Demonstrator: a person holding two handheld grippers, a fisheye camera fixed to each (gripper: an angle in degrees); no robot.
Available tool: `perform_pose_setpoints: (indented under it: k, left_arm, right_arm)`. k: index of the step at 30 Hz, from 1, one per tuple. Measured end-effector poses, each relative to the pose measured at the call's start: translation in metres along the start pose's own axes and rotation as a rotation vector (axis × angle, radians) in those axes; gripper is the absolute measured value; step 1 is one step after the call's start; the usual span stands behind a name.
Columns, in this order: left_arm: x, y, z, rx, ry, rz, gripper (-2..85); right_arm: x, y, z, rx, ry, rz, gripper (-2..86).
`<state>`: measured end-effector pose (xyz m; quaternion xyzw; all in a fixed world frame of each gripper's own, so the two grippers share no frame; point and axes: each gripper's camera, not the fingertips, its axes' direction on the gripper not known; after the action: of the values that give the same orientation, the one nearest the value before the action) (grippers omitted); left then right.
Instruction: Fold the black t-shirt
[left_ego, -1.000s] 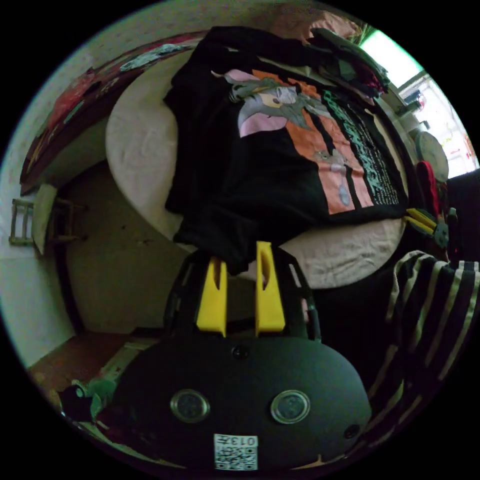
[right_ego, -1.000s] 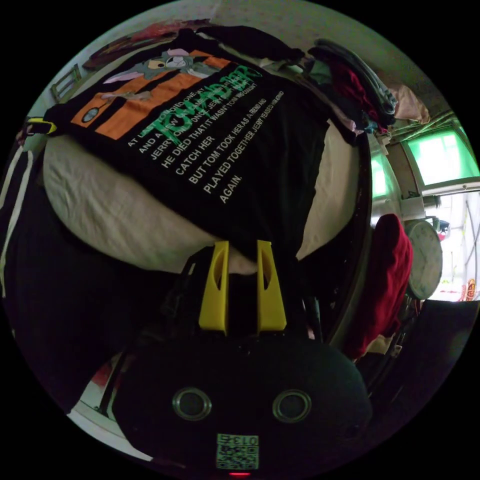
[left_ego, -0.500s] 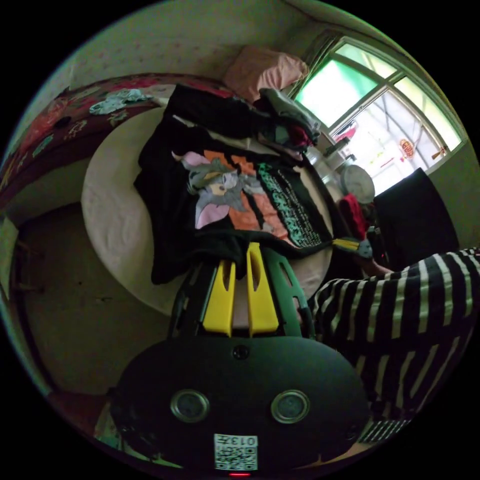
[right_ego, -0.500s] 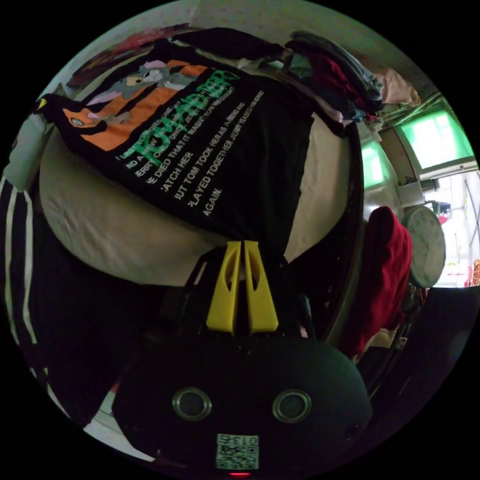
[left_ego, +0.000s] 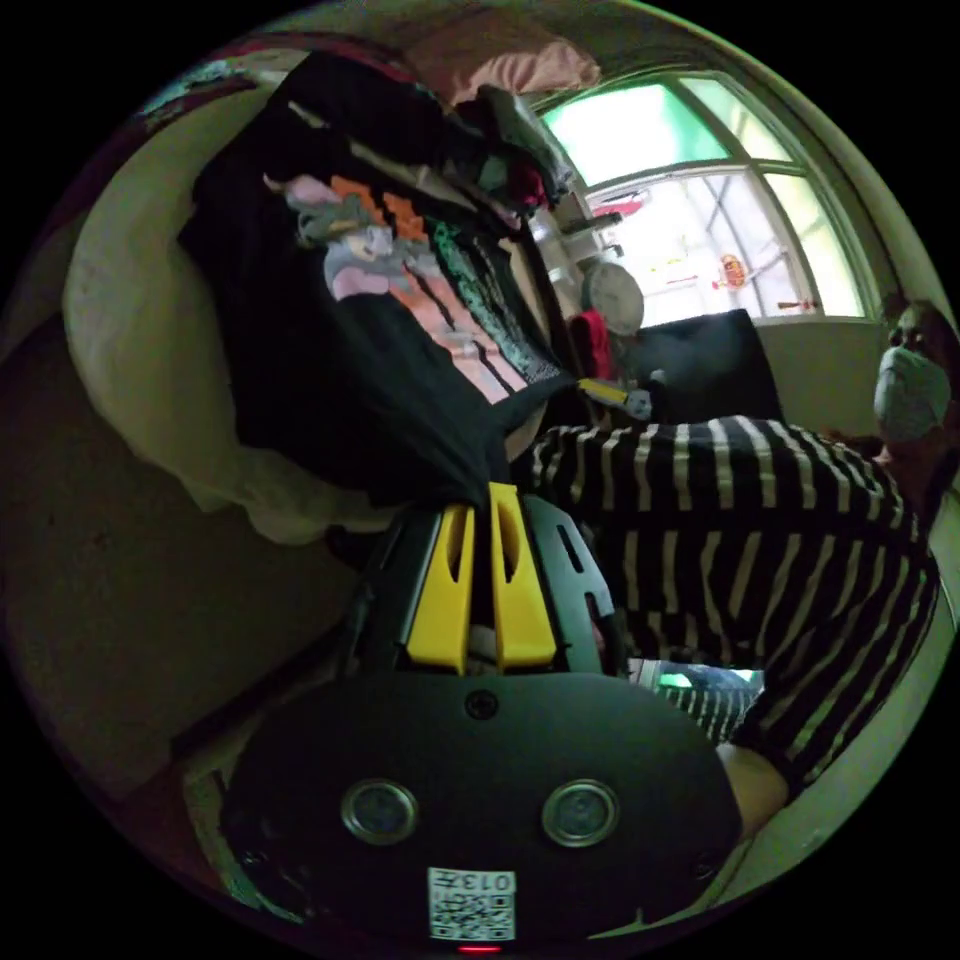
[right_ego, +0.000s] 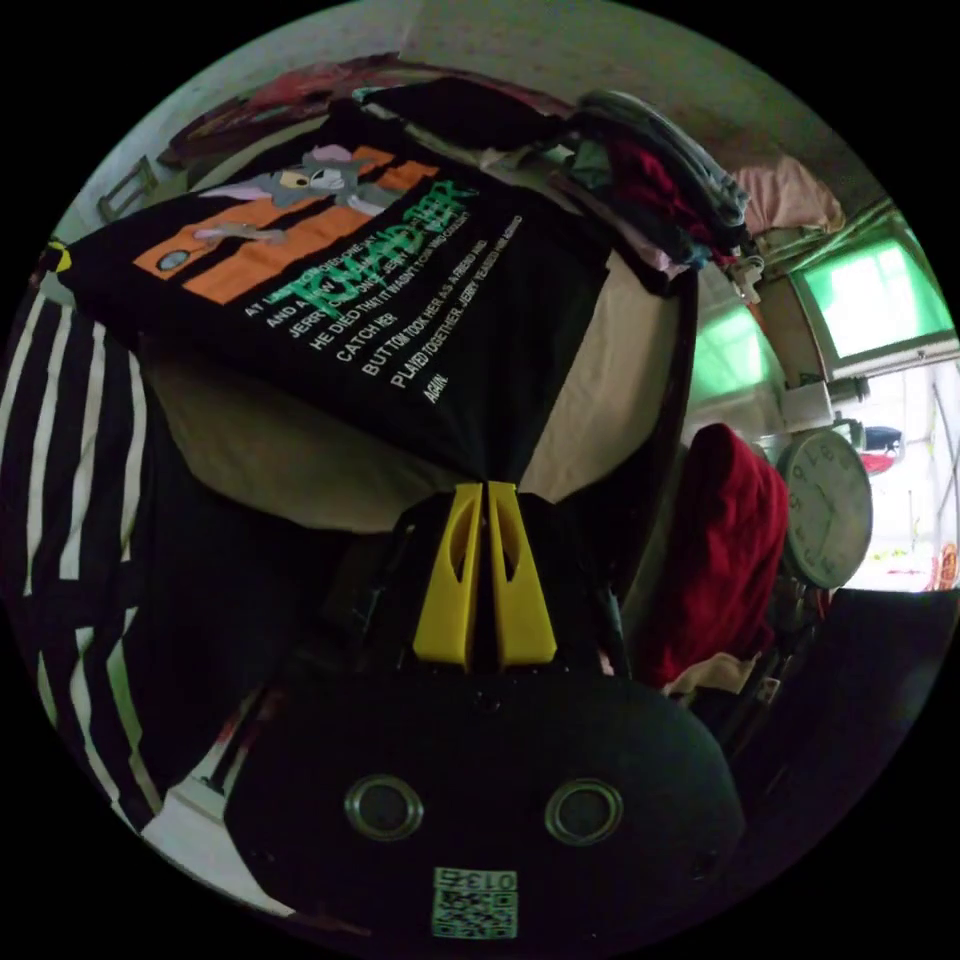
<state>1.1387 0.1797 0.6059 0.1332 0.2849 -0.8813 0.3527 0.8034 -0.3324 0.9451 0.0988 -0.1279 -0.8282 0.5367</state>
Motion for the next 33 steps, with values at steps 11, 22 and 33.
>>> perform_pose_setpoints:
  k: [11, 22, 33]
  left_arm:
    - [-0.034, 0.002, 0.013, -0.017, 0.008, -0.186, 1.4]
    - [-0.019, -0.112, -0.022, 0.017, -0.242, -0.087, 2.1]
    - [-0.033, -0.133, -0.016, 0.230, -0.422, -0.325, 9.1]
  right_arm:
    - [-0.006, -0.022, 0.011, -0.096, -0.056, -0.104, 0.4]
    - [0.047, -0.130, -0.009, 0.106, 0.021, -0.129, 1.0]
    - [0.093, -0.212, 0.026, 0.065, -0.049, 0.066, 6.8]
